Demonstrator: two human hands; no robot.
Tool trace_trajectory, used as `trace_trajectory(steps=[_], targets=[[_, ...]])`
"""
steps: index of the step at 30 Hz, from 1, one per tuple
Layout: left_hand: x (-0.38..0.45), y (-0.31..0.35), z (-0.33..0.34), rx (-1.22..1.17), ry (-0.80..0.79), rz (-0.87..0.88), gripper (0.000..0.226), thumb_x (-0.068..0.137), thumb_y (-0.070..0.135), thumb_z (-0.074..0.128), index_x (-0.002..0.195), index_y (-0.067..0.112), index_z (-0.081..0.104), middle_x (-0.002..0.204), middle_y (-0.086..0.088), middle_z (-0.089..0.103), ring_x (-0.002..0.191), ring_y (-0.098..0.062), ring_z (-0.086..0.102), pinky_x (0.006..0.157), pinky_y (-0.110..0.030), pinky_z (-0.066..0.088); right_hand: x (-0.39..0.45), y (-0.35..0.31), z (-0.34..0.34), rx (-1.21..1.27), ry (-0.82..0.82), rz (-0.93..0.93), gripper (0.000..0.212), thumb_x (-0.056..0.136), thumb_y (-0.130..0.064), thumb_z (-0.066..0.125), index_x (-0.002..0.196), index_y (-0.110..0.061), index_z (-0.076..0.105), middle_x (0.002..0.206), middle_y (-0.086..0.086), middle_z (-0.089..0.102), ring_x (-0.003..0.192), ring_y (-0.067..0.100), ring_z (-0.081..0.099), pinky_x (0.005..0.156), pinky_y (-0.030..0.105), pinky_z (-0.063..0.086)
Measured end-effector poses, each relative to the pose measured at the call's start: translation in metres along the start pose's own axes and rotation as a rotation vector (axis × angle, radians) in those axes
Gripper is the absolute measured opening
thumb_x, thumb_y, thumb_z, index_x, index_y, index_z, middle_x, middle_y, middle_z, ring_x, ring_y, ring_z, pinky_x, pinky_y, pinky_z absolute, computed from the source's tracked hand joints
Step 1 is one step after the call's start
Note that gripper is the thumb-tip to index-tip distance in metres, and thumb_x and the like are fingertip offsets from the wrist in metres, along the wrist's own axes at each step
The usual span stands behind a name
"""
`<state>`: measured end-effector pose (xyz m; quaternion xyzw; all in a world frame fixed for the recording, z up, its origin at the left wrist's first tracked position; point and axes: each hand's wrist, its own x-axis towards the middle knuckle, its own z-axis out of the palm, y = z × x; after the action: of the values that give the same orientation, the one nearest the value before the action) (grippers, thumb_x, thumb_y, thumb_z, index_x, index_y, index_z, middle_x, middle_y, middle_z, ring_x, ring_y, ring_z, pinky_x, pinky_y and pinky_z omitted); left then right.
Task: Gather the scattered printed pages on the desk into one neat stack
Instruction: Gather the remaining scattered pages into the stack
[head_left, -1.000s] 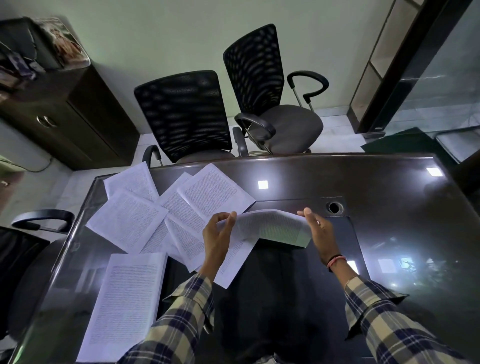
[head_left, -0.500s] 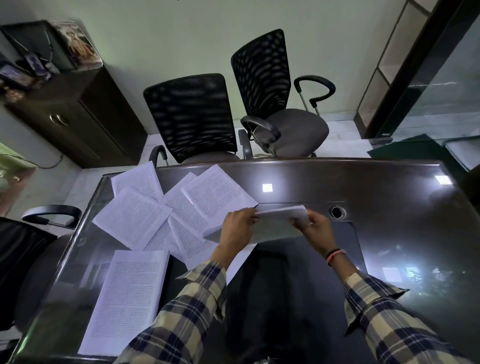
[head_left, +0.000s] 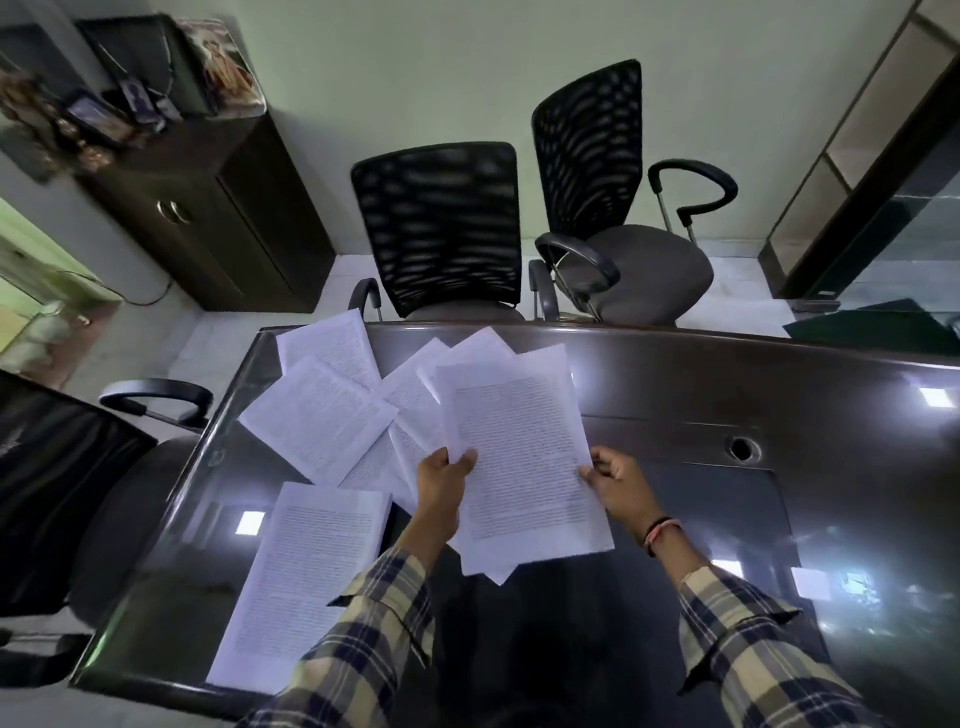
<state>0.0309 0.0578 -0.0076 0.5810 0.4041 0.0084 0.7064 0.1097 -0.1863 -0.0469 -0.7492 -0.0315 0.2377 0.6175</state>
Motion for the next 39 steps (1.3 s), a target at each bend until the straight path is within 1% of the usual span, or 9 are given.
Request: trace_trajectory(steps=[3, 7, 14, 17, 25, 28, 31, 36, 39], targets=[[0.018, 0.000, -0.019, 0.012, 0.003, -0.089, 0.003, 0.097, 0.010, 0.070, 0.099, 0.008, 0.072, 0.095, -0.001, 0.076, 0.084, -0.022, 0.073, 0.067, -0.031, 0.057, 0.023, -0.002, 0.018, -0.160, 0.035, 0.008, 0.015, 0.096, -0.004, 0.064, 0.093, -0.017, 0.071, 0.090, -0.003, 0.078, 0.080, 0.013, 0.071, 0.073, 0.029, 0.057], [0.057, -0.006, -0.037, 0.003, 0.020, -0.188, 0.013, 0.098, 0.015, 0.071, 0.089, 0.006, 0.071, 0.098, -0.010, 0.076, 0.090, -0.029, 0.073, 0.079, -0.041, 0.062, 0.060, -0.002, 0.026, -0.285, 0.093, 0.045, 0.016, 0.096, -0.003, 0.061, 0.082, -0.009, 0.066, 0.076, 0.002, 0.066, 0.069, 0.015, 0.056, 0.063, 0.030, 0.045], [0.131, -0.009, -0.054, 0.249, 0.339, -0.263, 0.027, 0.095, 0.018, 0.065, 0.076, 0.001, 0.055, 0.081, -0.012, 0.056, 0.067, -0.022, 0.054, 0.060, -0.029, 0.045, 0.135, -0.015, 0.024, -0.491, 0.183, 0.120, 0.026, 0.093, 0.000, 0.059, 0.067, -0.003, 0.052, 0.063, 0.004, 0.045, 0.064, 0.018, 0.041, 0.055, 0.030, 0.028], [0.169, -0.018, -0.058, 0.327, 0.417, -0.302, 0.032, 0.086, 0.021, 0.059, 0.106, -0.005, 0.062, 0.113, -0.017, 0.064, 0.096, -0.033, 0.066, 0.084, -0.044, 0.060, 0.169, -0.023, 0.026, -0.573, 0.193, 0.160, 0.033, 0.090, 0.002, 0.057, 0.063, -0.011, 0.045, 0.066, 0.010, 0.045, 0.066, 0.020, 0.040, 0.056, 0.033, 0.027], [0.196, -0.008, -0.041, 0.460, 0.462, -0.403, 0.051, 0.100, 0.014, 0.057, 0.145, -0.003, 0.040, 0.152, -0.024, 0.034, 0.139, -0.037, 0.039, 0.118, -0.045, 0.030, 0.235, -0.029, 0.036, -0.685, 0.162, 0.266, 0.037, 0.090, 0.002, 0.051, 0.060, -0.014, 0.037, 0.064, 0.007, 0.042, 0.070, 0.026, 0.041, 0.055, 0.035, 0.026], [0.204, -0.011, -0.040, 0.468, 0.456, -0.368, 0.054, 0.099, 0.016, 0.058, 0.146, -0.005, 0.040, 0.151, -0.026, 0.035, 0.137, -0.039, 0.042, 0.118, -0.047, 0.034, 0.254, -0.024, 0.049, -0.751, 0.123, 0.331, 0.015, 0.096, -0.016, 0.056, 0.087, -0.005, 0.058, 0.092, 0.019, 0.062, 0.090, 0.039, 0.058, 0.074, 0.038, 0.041], [0.206, -0.012, -0.040, 0.463, 0.450, -0.331, 0.055, 0.099, 0.017, 0.057, 0.146, -0.005, 0.041, 0.151, -0.025, 0.035, 0.134, -0.039, 0.046, 0.116, -0.049, 0.037, 0.266, -0.018, 0.066, -0.927, 0.038, 0.407, 0.060, 0.095, -0.045, 0.063, 0.135, -0.003, 0.049, 0.140, 0.024, 0.050, 0.132, 0.044, 0.044, 0.109, 0.049, 0.035], [0.206, -0.012, -0.038, 0.479, 0.412, -0.257, 0.053, 0.098, 0.022, 0.062, 0.142, -0.003, 0.048, 0.147, -0.021, 0.035, 0.118, -0.037, 0.055, 0.107, -0.043, 0.046, 0.259, -0.020, 0.092, -1.053, 0.000, 0.401, 0.096, 0.081, -0.057, 0.076, 0.149, -0.006, 0.031, 0.154, 0.020, 0.028, 0.141, 0.045, 0.031, 0.109, 0.058, 0.036], [0.208, -0.015, -0.035, 0.484, 0.359, -0.191, 0.029, 0.096, 0.021, 0.063, 0.115, -0.001, 0.061, 0.138, -0.016, 0.040, 0.101, -0.031, 0.057, 0.091, -0.034, 0.046, 0.254, -0.016, 0.102, -1.061, -0.044, 0.373, 0.104, 0.073, -0.059, 0.081, 0.148, -0.007, 0.031, 0.151, 0.016, 0.031, 0.138, 0.041, 0.034, 0.105, 0.058, 0.042]])
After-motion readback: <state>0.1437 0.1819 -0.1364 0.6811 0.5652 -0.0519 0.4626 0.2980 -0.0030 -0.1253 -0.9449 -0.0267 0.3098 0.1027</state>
